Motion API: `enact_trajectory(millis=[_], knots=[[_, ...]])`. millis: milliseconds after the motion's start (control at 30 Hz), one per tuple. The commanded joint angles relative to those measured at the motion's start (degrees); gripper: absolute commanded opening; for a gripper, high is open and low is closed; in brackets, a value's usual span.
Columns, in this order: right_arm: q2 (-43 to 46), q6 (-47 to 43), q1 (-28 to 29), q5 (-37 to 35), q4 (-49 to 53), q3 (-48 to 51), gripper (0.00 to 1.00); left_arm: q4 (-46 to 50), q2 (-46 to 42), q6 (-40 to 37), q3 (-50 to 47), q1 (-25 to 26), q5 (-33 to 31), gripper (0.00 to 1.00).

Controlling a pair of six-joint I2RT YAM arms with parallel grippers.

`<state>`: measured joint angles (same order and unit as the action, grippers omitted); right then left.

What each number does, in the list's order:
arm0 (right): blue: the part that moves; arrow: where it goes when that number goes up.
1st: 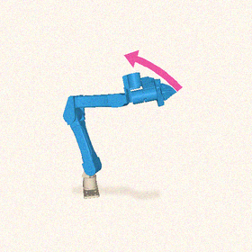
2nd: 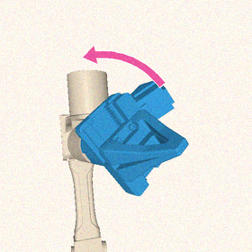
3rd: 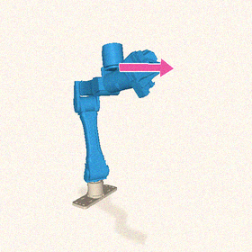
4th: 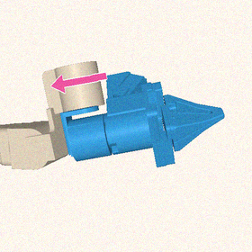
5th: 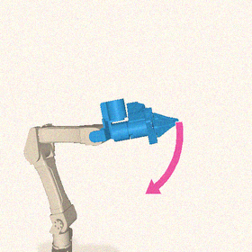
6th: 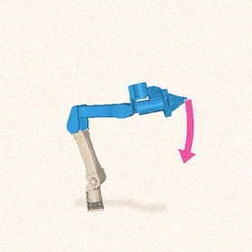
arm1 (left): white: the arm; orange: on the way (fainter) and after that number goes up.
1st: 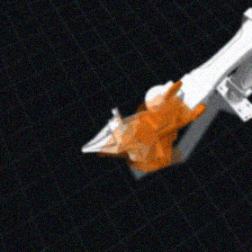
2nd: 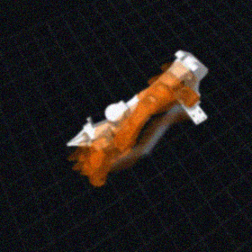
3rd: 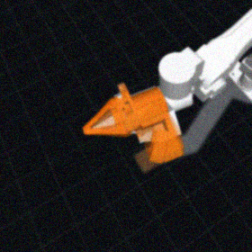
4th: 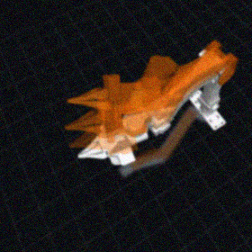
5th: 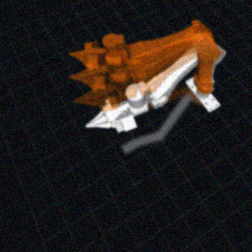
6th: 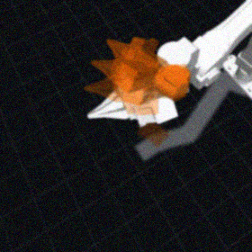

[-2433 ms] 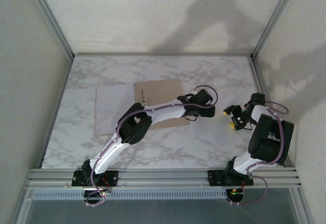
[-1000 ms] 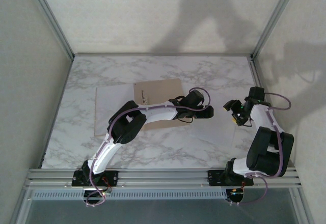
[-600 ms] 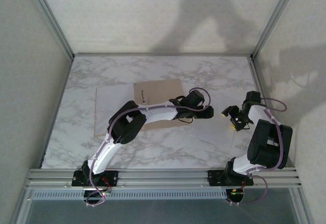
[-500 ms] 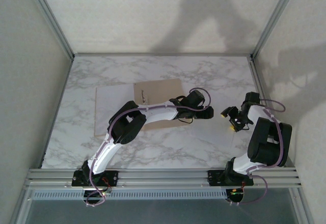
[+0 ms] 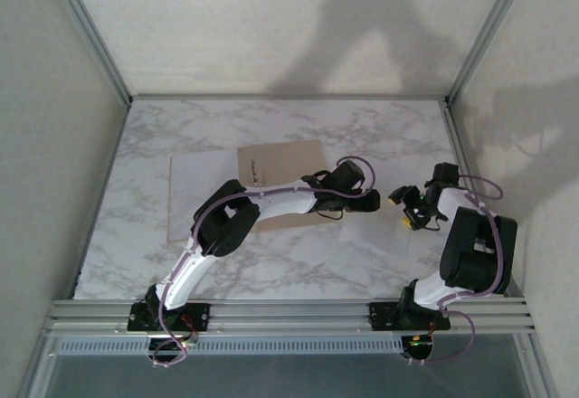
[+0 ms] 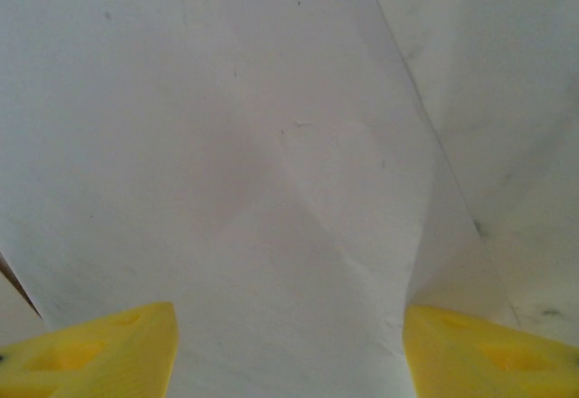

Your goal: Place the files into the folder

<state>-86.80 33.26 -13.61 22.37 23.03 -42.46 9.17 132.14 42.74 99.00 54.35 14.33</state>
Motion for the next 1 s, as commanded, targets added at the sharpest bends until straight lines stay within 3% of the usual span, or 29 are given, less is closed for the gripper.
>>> enact_trajectory(millis=[0,533,967], knots=[[-0.65,1.39,0.57,1.16,-0.72,1.84,0.67,3.44,0.49,1.28,0.07,0.50,-0.80,0.95],[-1.80,5.03,1.94,4.22,-5.06,3.70,0.67,2.91,0.67,1.84,-0.90,0.49,-1.05,0.91],[-0.50,5.99,2.71,5.69,-4.81,3.61,0.67,2.61,0.18,3.20,-1.35,0.17,-1.05,0.73]])
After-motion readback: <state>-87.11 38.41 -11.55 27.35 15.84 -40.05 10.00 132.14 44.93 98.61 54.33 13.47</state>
